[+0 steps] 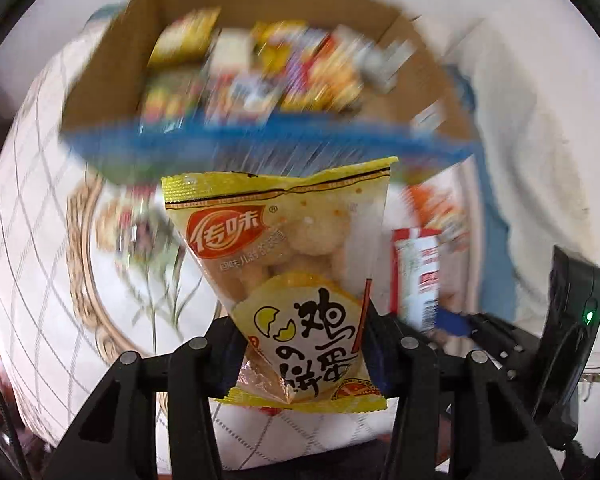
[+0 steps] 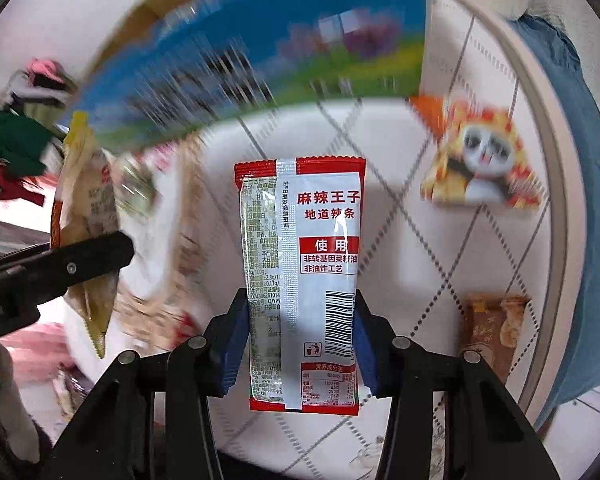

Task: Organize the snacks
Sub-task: 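Carry both packets into the box, release them, and lift both tools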

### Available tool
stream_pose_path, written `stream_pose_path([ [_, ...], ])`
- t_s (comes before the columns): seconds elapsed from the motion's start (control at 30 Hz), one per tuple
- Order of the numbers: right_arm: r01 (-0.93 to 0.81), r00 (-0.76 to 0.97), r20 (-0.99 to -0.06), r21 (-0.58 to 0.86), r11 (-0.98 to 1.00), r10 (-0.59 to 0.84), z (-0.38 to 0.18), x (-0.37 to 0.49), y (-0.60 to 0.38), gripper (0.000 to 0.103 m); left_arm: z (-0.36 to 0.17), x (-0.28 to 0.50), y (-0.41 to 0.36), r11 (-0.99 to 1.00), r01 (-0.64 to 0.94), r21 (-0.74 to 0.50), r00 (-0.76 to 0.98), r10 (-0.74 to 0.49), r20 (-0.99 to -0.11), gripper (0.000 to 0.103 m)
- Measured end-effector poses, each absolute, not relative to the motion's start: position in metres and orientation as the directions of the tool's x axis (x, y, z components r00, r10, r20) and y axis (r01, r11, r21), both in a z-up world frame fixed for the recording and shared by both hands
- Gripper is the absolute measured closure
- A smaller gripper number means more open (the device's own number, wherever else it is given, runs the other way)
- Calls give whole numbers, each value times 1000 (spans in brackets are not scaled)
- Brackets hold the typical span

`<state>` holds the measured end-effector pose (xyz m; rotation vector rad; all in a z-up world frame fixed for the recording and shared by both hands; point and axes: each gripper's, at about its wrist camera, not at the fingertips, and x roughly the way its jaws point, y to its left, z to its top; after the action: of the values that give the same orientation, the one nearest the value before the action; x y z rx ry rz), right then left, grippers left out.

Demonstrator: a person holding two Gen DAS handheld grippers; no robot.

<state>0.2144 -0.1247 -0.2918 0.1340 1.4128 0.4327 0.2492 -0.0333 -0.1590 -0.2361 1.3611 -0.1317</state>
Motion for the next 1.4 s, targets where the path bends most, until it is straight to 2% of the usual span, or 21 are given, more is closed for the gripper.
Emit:
stream_pose_path([
  [0.17,-249,202,-868,403,880,455,-216,244,-130,53,-102,299,-40,964,14,-267,306,-258,-916,56],
  [0.3,-279,283,-846,379,882,453,-170,292,-131,53,-95,344,-35,966,13,-258,313,-249,-917,56],
  [0.4,-290,335,-845,328,899,417,-151,328,-121,53,-109,385,-27,964,-22,-265,264,-250,-932,56],
  [0.57,-275,324,-876,274,922,357,-158,378,-109,53,-157,434,-31,954,-105,-282,153,-265,-952,56],
  [0.7,-270,292,-905,233,934,310,-181,407,-93,53,-183,447,-36,956,-103,-273,79,-266,-961,56],
  [0.93,-256,218,-933,230,939,288,-219,419,-89,51,-218,447,-36,918,-165,-360,-25,-369,-929,55],
  [0.97,-246,206,-934,238,940,290,-222,419,-89,47,-221,446,-36,921,-170,-350,-36,-360,-932,51],
  [1.03,-234,175,-946,229,945,273,-230,421,-90,37,-224,447,-35,937,-164,-308,-49,-320,-946,35],
  [1.07,-225,166,-953,213,951,252,-234,422,-91,25,-225,447,-34,946,-158,-283,-48,-293,-955,21],
  [1.1,-218,165,-957,201,955,239,-234,422,-92,23,-225,447,-31,950,-158,-270,-44,-280,-959,15],
  [1.23,-206,148,-952,237,950,269,-236,425,-96,16,-222,446,-20,940,-183,-287,-28,-297,-954,13],
  [1.3,-219,144,-953,231,948,265,-235,423,-92,8,-217,445,-16,940,-181,-289,-14,-296,-955,13],
  [1.4,-240,147,-962,192,951,232,-231,419,-85,4,-209,442,-8,948,-175,-265,11,-268,-963,13],
])
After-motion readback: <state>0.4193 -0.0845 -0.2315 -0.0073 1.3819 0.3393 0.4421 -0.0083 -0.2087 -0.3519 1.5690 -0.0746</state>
